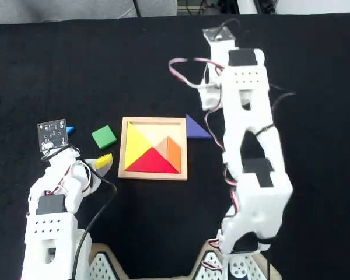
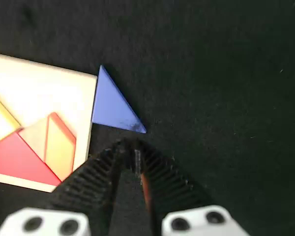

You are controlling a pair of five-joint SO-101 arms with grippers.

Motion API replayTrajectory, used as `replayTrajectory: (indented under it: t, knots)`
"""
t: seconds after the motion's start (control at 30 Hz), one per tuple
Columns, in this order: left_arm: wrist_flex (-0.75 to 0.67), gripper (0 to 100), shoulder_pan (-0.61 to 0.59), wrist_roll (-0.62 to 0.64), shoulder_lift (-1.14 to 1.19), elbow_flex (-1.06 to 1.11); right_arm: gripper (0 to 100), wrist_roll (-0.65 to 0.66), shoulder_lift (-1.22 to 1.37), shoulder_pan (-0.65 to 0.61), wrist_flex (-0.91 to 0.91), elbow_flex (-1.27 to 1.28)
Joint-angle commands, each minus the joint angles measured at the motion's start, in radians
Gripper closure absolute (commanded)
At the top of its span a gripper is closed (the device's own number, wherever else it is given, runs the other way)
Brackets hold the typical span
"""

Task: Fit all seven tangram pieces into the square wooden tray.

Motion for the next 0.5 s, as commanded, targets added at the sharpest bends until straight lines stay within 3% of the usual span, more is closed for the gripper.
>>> replayTrajectory:
  t: [0.0,0.27,0.47]
  knots:
    - [-0.018,65,0.008,-0.006,-0.011,-0.007,98.8,0.063,-0.211,0.008,-0.133,0.216]
    - [-0.018,65,0.008,-0.006,-0.011,-0.007,98.7,0.167,-0.550,-0.025,-0.531,0.731]
    - [-0.020,65,-0.007,-0.006,-0.002,-0.025,92.2,0.152,-0.426,-0.029,-0.562,0.693]
